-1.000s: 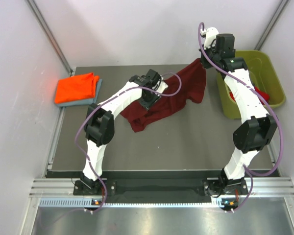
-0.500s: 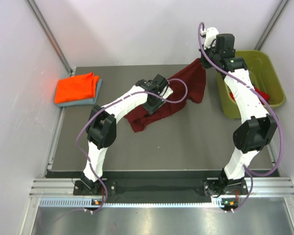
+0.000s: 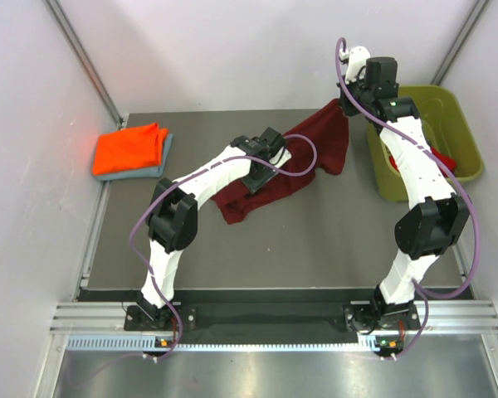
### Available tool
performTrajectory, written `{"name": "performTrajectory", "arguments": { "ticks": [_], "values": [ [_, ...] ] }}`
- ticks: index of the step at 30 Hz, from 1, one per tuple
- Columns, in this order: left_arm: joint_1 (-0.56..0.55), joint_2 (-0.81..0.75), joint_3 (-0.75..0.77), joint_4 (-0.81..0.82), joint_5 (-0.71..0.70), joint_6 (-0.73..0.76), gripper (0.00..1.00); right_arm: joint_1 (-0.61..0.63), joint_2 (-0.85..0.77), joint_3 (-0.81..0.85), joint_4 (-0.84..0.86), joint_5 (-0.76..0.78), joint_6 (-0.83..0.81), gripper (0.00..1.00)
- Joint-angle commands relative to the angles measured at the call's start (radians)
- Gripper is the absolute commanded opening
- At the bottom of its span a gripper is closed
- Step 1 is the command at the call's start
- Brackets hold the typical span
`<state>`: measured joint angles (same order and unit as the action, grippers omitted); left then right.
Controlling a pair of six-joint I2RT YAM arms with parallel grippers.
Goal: Fold and stack the t-shirts
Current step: Flatten the tshirt out
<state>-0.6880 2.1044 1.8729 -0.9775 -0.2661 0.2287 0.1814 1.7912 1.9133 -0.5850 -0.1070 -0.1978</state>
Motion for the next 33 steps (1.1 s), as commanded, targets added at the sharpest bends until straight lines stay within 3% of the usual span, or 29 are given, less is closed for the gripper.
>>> {"name": "performTrajectory", "arguments": {
  "ticks": [1, 7, 10, 11, 15, 22, 33],
  "values": [
    [-0.001, -0.046, -0.008, 0.023, -0.036, -0.014, 0.46, 0.003, -0.024, 0.041, 0.033, -0.010, 0.008, 0.00],
    [-0.001, -0.032, 0.000, 0.016, -0.018, -0.015, 0.38, 0.003, -0.016, 0.053, 0.033, -0.013, 0.011, 0.00],
    [-0.001, -0.035, 0.003, 0.011, -0.004, -0.019, 0.29, 0.003, -0.018, 0.052, 0.033, -0.011, 0.011, 0.00],
    [0.001, -0.037, 0.005, 0.010, -0.001, -0.019, 0.19, 0.004, -0.019, 0.050, 0.031, -0.010, 0.009, 0.00],
    [-0.001, -0.047, -0.001, 0.007, 0.004, -0.020, 0.00, 0.003, -0.021, 0.047, 0.033, -0.007, 0.011, 0.00],
    [0.011, -0.153, 0.005, 0.010, -0.036, 0.014, 0.00, 0.003, -0.019, 0.056, 0.033, 0.000, 0.009, 0.00],
    [0.208, -0.379, 0.048, 0.121, -0.042, 0.145, 0.00, -0.025, -0.029, 0.102, 0.062, 0.102, -0.012, 0.00]
  ]
}}
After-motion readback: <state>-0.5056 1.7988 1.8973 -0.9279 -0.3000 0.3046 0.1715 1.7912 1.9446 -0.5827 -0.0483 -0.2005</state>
